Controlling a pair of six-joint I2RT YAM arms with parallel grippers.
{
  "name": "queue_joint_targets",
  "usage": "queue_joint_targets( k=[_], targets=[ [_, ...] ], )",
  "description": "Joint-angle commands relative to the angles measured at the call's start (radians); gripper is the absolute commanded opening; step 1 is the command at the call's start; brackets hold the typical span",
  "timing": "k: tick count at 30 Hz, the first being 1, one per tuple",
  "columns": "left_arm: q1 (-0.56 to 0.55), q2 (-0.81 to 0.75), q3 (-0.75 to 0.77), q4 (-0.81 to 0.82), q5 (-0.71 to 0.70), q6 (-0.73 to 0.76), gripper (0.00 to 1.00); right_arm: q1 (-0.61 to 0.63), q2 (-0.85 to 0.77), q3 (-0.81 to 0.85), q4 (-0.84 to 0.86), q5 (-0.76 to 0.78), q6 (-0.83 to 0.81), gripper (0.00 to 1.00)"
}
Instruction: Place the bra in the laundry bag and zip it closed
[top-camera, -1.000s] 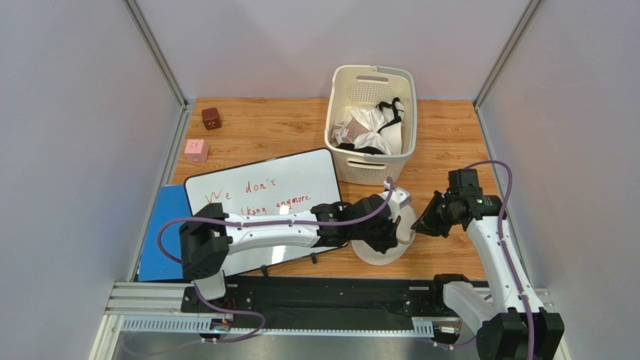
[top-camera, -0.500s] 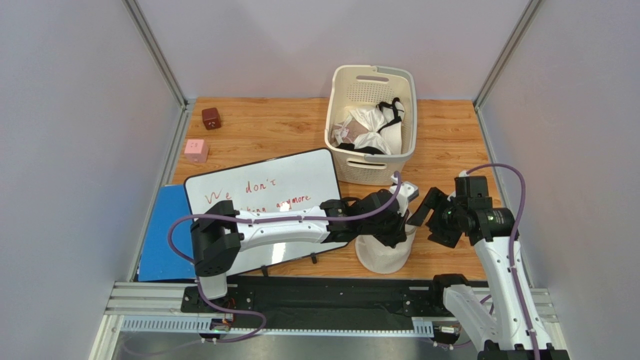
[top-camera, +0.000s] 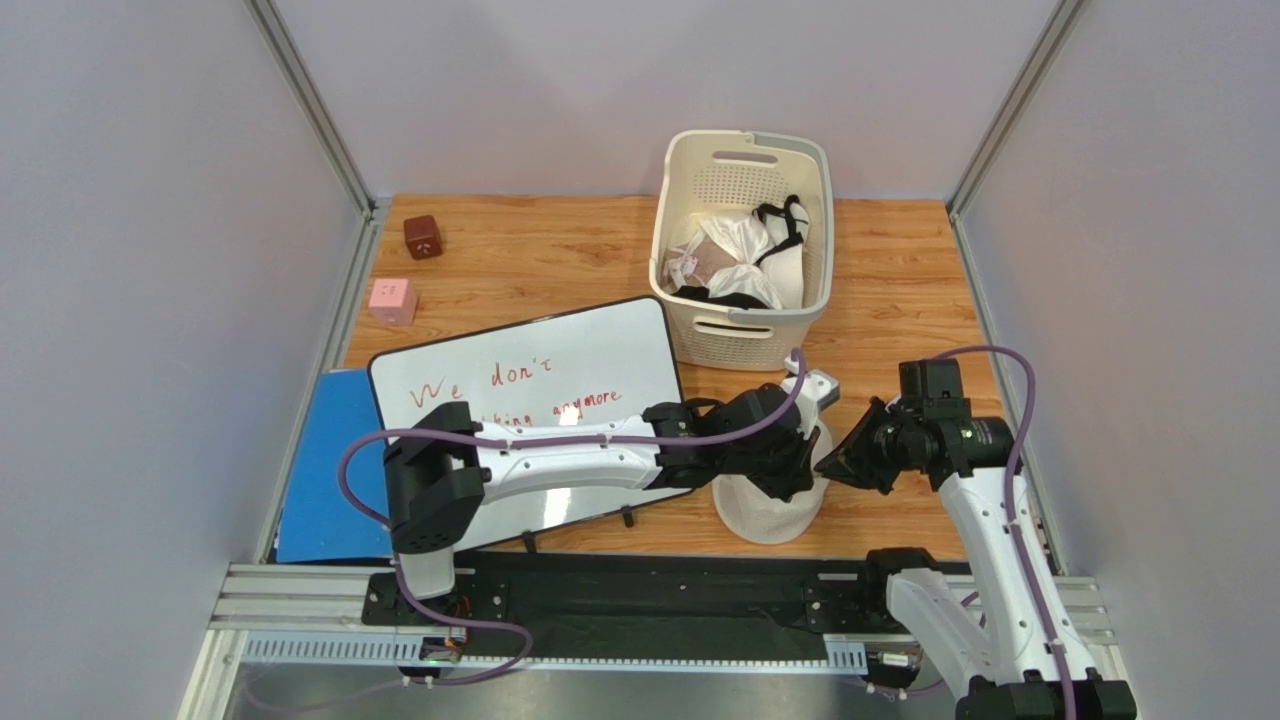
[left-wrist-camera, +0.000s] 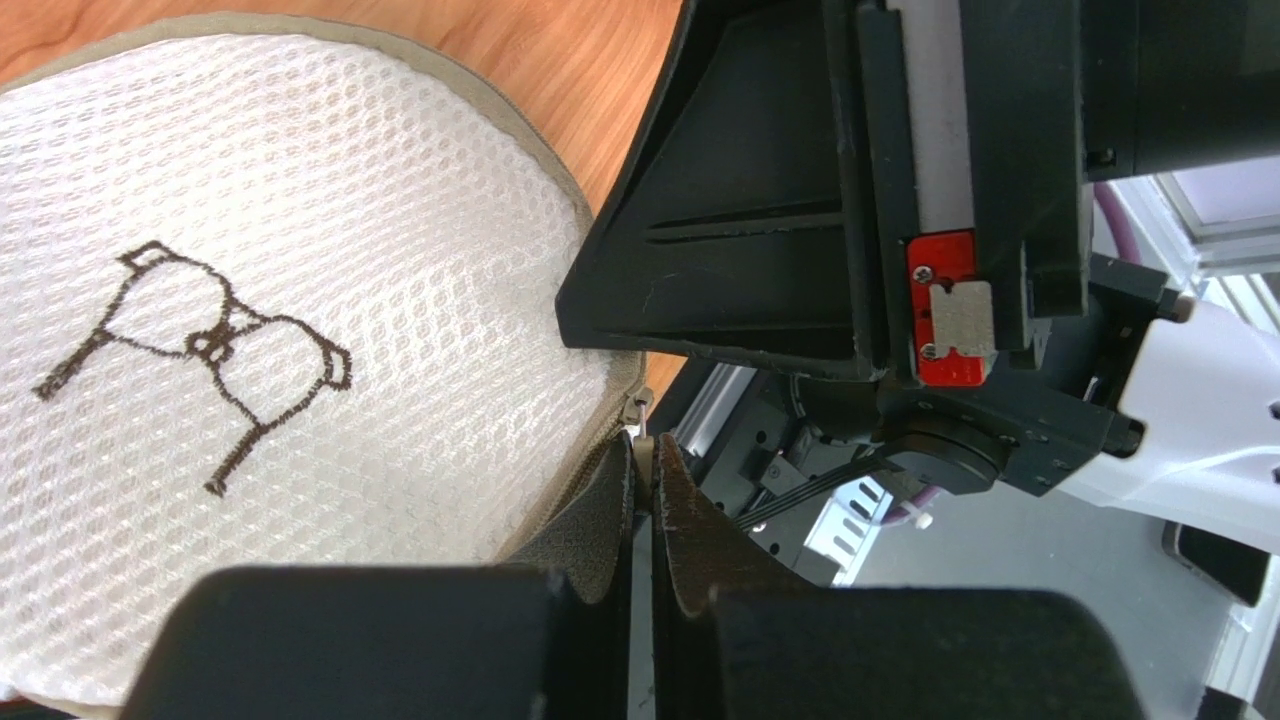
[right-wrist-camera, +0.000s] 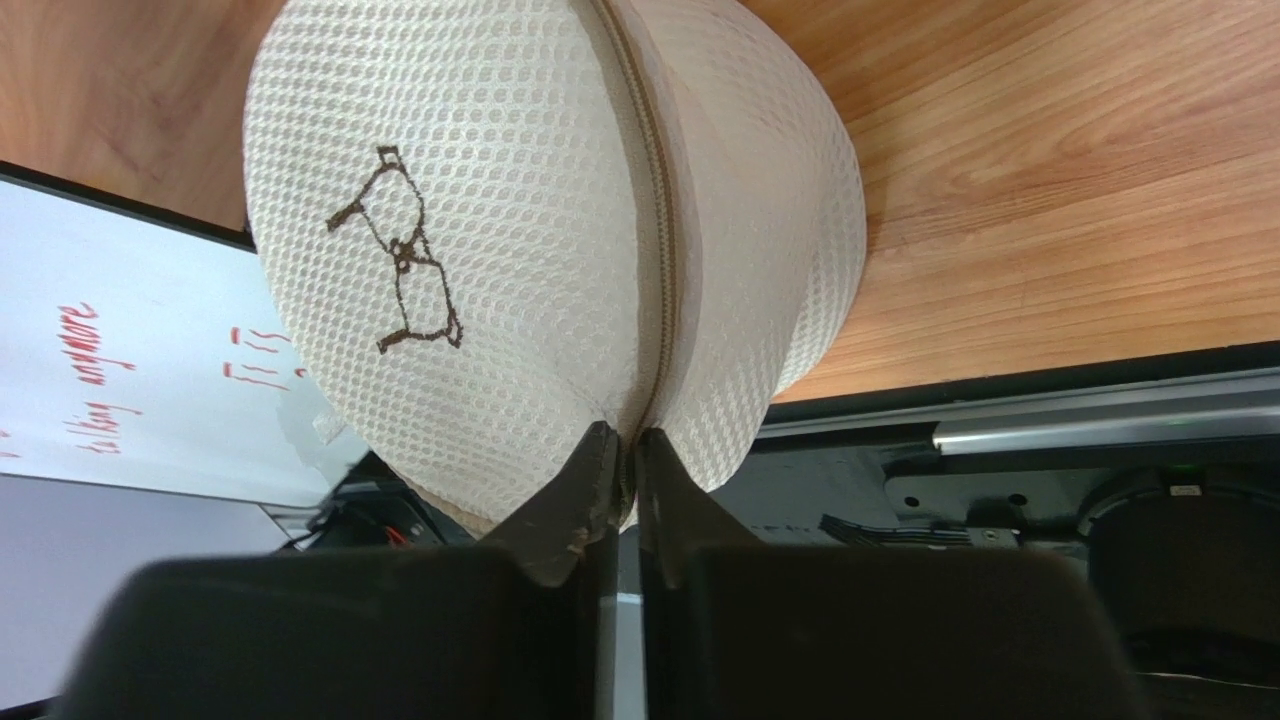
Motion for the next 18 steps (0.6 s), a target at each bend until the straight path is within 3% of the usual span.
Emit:
queue_joint_targets(
  k=[1,5,11,18],
  targets=[
    [-0.010,-0.017,0.025,-0.013,-0.027,0.016,0.00,-0.012,0.034,-0.006,0.036,0.001,-0.011,0.00],
    [0.011,-0.069,-0.052,-0.087,-0.137,0.052,0.00,-0.096,0.005,-0.014,0.007,-0.030,-0.065,0.00],
    [0.071,-0.211,-0.218,-0.120,-0.206,0.050,0.00,-0.096,0.015,-0.005,-0.002,-0.045,-0.099,0.00],
    [0.100,-0.286,-0.235,-0.202,-0.301,0.112,0.00,-0.092,0.031,0.032,-0.002,-0.034,-0.119,0.00]
  ],
)
